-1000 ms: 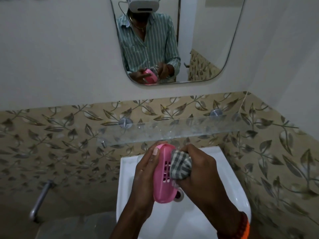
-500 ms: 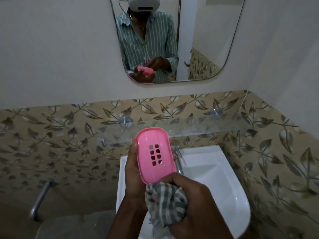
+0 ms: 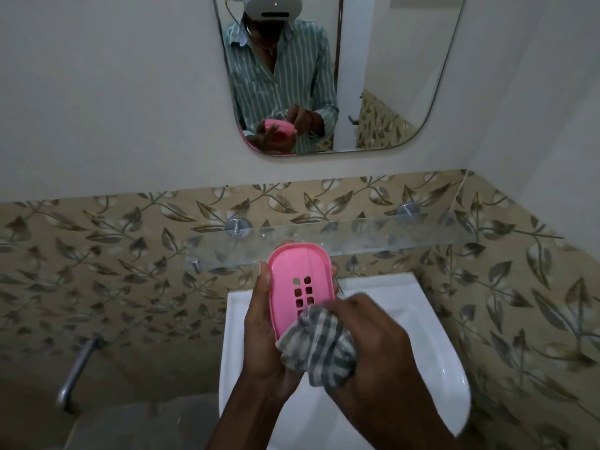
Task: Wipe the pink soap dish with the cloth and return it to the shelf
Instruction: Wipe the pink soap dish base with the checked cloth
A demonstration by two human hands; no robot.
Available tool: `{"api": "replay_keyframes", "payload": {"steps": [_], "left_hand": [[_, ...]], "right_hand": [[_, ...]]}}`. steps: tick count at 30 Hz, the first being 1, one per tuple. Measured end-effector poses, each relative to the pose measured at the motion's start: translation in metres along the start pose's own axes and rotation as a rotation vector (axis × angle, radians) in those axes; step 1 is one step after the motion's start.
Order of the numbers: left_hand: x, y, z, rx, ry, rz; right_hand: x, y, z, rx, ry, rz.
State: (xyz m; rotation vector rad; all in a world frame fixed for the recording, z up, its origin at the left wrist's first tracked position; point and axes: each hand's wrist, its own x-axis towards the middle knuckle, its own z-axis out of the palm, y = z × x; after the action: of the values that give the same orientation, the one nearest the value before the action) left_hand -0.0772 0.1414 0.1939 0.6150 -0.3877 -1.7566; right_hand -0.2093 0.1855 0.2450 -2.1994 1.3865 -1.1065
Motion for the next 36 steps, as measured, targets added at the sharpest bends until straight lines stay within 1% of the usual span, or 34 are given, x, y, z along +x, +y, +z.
{"api": "replay_keyframes", "payload": {"steps": [3, 7, 11, 13, 15, 17, 19, 20, 22, 24, 25, 26, 27, 29, 31, 33, 35, 36], "left_hand": [[0.001, -0.002, -0.002, 0.022, 0.053, 0.028], [0.003, 0.008, -0.005, 0.043, 0.056, 0.073], [-0.004, -0.002, 0.004, 0.044, 0.044, 0.006], [-0.005, -0.005, 0.007, -0.017, 0.053, -0.061], [-0.004, 0.001, 0.008, -0.020, 0.022, -0.039], [0.001, 0.008, 0.004, 0.003, 0.052, -0.001], [-0.002, 0.011, 0.004, 0.015, 0.099, -0.014], [-0.003, 0.007, 0.003, -0.013, 0.066, -0.026], [-0.008, -0.006, 0.004, -0.073, -0.020, -0.126], [-0.010, -0.020, -0.002, -0.098, -0.011, -0.098], [-0.006, -0.025, -0.004, -0.100, 0.045, -0.081], [-0.003, -0.026, -0.003, -0.115, 0.068, -0.073], [-0.005, -0.026, 0.000, -0.154, 0.042, -0.090], [-0.011, -0.025, 0.006, -0.119, -0.051, -0.129], [-0.015, -0.023, 0.009, -0.271, -0.122, -0.180], [-0.017, -0.023, 0.010, -0.330, -0.178, -0.171], [-0.014, -0.018, 0.013, -0.213, -0.131, -0.087], [-0.013, -0.014, 0.010, -0.155, -0.056, -0.093]], "right_hand": [[0.004, 0.003, 0.001, 0.008, 0.046, 0.043], [-0.008, 0.006, 0.004, 0.024, 0.002, 0.026], [0.004, 0.011, -0.006, -0.002, -0.010, 0.005], [0.011, 0.013, -0.010, 0.010, 0.004, -0.018], [0.007, 0.014, -0.008, 0.021, -0.006, -0.018], [0.000, 0.014, -0.006, 0.025, -0.049, -0.003], [-0.002, 0.010, -0.006, 0.057, -0.081, -0.041], [0.000, 0.009, -0.006, 0.079, -0.099, -0.084], [0.008, 0.006, -0.005, 0.063, -0.150, -0.185], [0.017, 0.003, -0.004, -0.012, -0.167, -0.206], [0.021, 0.003, -0.003, -0.053, -0.152, -0.179], [0.025, 0.006, -0.004, -0.097, -0.130, -0.144], [0.028, 0.008, -0.003, -0.128, -0.101, -0.114], [0.031, 0.012, -0.003, -0.127, -0.015, -0.054], [0.033, 0.014, -0.001, -0.094, 0.079, -0.011], [0.033, 0.012, 0.002, -0.048, 0.110, 0.011], [0.028, 0.009, 0.007, 0.075, 0.078, 0.002], [0.023, 0.009, 0.009, 0.137, 0.040, -0.025]]}}
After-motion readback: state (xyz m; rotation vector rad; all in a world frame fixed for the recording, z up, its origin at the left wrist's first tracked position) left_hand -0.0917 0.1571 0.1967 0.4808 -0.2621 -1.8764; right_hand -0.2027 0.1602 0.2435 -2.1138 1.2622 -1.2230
